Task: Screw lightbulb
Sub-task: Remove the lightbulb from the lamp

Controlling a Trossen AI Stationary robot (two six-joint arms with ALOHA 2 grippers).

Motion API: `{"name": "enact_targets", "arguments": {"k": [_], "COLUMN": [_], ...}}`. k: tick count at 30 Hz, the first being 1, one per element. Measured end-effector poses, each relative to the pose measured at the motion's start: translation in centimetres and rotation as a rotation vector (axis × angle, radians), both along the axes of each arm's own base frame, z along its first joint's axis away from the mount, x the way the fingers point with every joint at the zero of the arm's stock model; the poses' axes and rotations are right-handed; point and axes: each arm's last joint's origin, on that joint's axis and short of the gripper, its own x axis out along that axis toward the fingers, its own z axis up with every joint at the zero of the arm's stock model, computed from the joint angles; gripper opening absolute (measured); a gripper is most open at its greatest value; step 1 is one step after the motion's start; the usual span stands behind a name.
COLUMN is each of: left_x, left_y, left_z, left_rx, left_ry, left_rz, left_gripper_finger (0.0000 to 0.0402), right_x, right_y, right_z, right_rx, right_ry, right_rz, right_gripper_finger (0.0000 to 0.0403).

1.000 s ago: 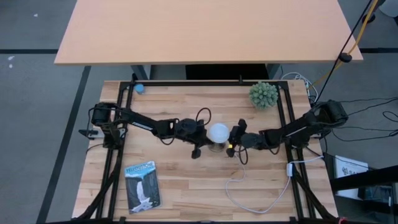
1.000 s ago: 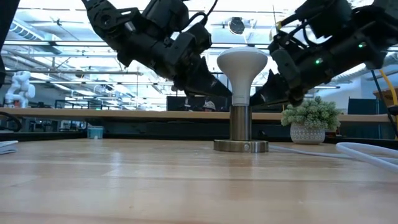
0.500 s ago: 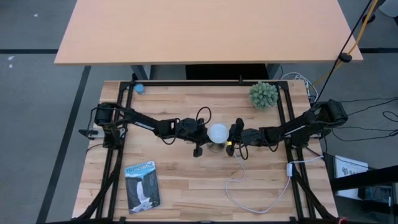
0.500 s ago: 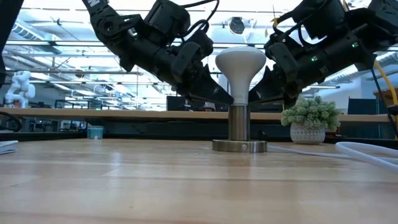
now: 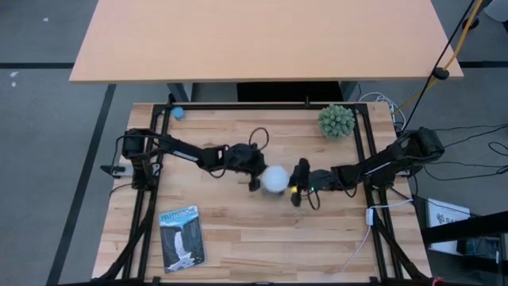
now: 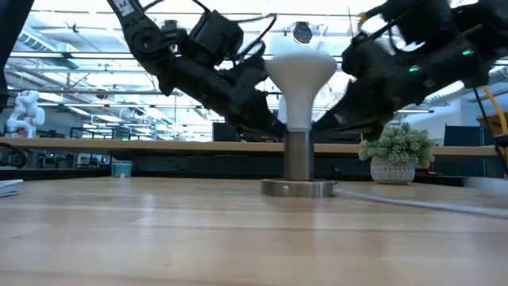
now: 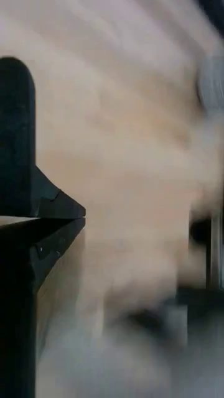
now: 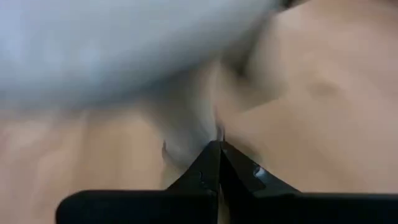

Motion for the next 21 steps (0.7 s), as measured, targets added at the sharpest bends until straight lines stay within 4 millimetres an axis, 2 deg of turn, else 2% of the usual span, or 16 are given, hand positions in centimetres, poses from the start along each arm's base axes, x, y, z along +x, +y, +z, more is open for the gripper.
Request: {"name": "enact_targets", "arguments": {"k": [8, 16, 21], "left_x": [-0.3, -1.0, -1.3], "left_y": [1.5, 1.4, 1.2], "left_z": [-0.1, -1.3, -1.8], "left_rx": [-0.034, -0.053, -0.064], "left_ry": [0.014, 0.153, 0.214], "left_rz": [0.085, 0.082, 0.082], "left_gripper_finger": [0.0, 0.0, 0.0], "right_x": [-0.4, -0.6, -1.6], "right_y": [1.0, 1.1, 1.4], "right_z": [-0.3, -0.5, -0.2], "right_rx": [0.016, 0.014, 0.043], "right_ry": [0.031, 0.056, 0.119], "right_rz": [0.005, -0.007, -0.009], "right_gripper_finger": [0.0, 0.0, 0.0]}}
